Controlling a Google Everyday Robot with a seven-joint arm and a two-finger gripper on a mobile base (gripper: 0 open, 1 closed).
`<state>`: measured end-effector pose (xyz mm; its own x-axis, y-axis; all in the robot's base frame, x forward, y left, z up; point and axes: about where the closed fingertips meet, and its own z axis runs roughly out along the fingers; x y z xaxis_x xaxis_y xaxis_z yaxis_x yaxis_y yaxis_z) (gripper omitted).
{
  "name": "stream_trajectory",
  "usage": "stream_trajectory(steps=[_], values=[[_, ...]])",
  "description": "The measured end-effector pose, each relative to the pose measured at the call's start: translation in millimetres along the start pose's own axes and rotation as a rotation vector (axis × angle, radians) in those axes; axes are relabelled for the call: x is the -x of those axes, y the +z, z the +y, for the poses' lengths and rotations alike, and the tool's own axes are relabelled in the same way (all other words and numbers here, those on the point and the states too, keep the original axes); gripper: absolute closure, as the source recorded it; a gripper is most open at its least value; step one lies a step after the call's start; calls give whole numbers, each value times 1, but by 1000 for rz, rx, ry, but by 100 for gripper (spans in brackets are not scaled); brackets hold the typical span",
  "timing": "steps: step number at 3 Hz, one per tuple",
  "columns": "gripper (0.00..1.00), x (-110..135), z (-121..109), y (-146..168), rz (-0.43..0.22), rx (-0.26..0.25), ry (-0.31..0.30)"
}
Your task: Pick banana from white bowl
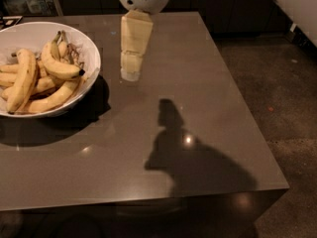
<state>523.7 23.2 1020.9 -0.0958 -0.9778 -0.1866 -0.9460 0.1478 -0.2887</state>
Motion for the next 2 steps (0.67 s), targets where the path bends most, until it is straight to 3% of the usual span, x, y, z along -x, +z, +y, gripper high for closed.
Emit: stream_trajectory(steps=[1, 2], values=[[0, 5, -4, -1, -21, -17, 2], [0, 32, 3, 12, -9, -12, -16]])
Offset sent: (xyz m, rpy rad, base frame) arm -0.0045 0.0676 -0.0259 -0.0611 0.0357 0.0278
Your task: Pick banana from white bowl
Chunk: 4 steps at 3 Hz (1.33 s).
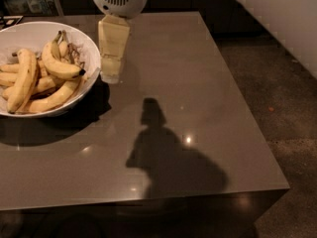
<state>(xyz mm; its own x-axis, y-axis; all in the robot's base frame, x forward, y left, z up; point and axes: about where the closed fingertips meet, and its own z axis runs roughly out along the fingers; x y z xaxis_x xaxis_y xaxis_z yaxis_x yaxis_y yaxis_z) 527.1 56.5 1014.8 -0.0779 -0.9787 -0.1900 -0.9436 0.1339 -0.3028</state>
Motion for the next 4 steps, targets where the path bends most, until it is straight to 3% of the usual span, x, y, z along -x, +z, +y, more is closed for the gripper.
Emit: stream_trajectory(steps=[1, 2, 3, 4], values=[[0, 55, 7, 30, 58, 6, -61], [0, 59, 6, 31, 28, -6, -40], [0, 80, 2, 31, 12, -12, -30], [0, 105, -5, 36, -2, 13, -37]])
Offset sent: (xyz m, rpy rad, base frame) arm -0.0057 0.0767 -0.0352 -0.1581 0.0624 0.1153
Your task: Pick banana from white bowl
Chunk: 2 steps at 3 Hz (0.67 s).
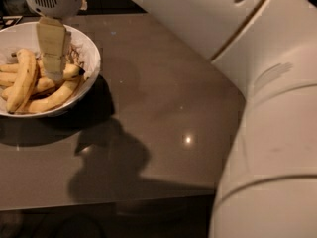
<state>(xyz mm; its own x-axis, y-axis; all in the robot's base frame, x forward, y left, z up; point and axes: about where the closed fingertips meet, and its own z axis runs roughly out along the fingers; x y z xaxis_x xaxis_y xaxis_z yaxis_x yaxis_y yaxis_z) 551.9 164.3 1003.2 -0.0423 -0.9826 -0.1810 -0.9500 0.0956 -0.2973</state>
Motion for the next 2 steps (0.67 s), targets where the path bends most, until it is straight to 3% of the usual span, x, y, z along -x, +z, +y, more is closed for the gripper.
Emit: stream_trajectory(steps=[1, 2], values=[[0, 20, -7, 13, -10, 42, 0], [9, 36, -7, 30, -13, 94, -6]])
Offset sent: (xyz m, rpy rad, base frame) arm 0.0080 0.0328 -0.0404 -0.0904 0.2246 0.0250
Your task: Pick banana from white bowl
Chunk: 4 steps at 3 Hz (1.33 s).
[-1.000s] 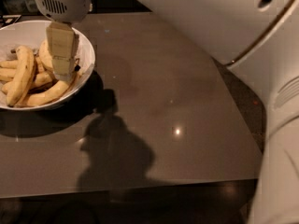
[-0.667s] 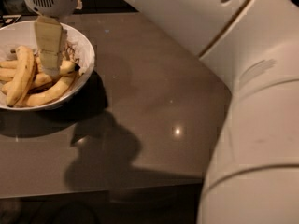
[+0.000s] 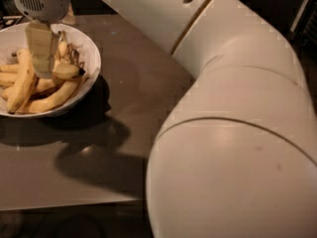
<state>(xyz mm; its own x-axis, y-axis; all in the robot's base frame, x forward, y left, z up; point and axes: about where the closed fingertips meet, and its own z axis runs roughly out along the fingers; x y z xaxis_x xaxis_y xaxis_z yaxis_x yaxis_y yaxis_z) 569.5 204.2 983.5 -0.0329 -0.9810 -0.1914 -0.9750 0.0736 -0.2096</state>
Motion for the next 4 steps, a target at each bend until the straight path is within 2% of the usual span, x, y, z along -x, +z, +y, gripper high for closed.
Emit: stream_trajectory(steps=[2, 4], values=[[15, 21, -2, 25, -14, 74, 3], [13, 15, -7, 57, -2, 160, 67]])
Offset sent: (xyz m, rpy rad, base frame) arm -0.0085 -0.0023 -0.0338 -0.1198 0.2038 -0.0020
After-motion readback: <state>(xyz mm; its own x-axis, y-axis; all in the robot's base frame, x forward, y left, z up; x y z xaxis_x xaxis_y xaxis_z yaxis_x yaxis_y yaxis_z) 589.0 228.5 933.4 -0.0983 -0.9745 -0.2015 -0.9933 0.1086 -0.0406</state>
